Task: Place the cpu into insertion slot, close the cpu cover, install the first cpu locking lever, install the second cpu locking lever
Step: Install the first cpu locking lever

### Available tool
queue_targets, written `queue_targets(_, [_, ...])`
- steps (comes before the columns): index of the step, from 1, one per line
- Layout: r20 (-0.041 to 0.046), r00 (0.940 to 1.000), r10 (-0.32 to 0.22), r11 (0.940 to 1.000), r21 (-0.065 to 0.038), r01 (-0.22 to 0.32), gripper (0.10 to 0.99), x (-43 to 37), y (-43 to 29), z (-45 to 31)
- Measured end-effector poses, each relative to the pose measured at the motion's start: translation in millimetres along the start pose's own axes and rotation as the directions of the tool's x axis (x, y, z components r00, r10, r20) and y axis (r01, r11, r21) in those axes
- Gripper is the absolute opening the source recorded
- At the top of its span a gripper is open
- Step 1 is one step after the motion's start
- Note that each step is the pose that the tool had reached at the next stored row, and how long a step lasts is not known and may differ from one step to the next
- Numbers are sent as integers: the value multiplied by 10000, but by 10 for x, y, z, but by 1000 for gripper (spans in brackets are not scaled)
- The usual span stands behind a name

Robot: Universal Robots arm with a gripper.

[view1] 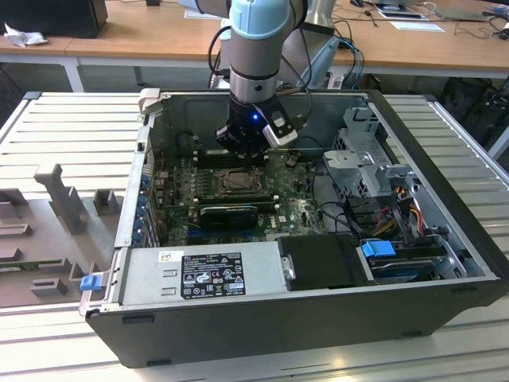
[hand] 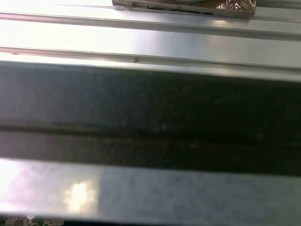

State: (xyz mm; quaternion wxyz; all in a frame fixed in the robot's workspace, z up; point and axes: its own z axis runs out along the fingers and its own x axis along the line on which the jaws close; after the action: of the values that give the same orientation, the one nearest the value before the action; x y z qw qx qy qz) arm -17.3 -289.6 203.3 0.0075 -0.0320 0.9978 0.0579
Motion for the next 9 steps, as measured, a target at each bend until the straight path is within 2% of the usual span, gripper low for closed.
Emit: queue_targets(9, [-11,10000,2,10000,6,-2,106,1,-15,-2])
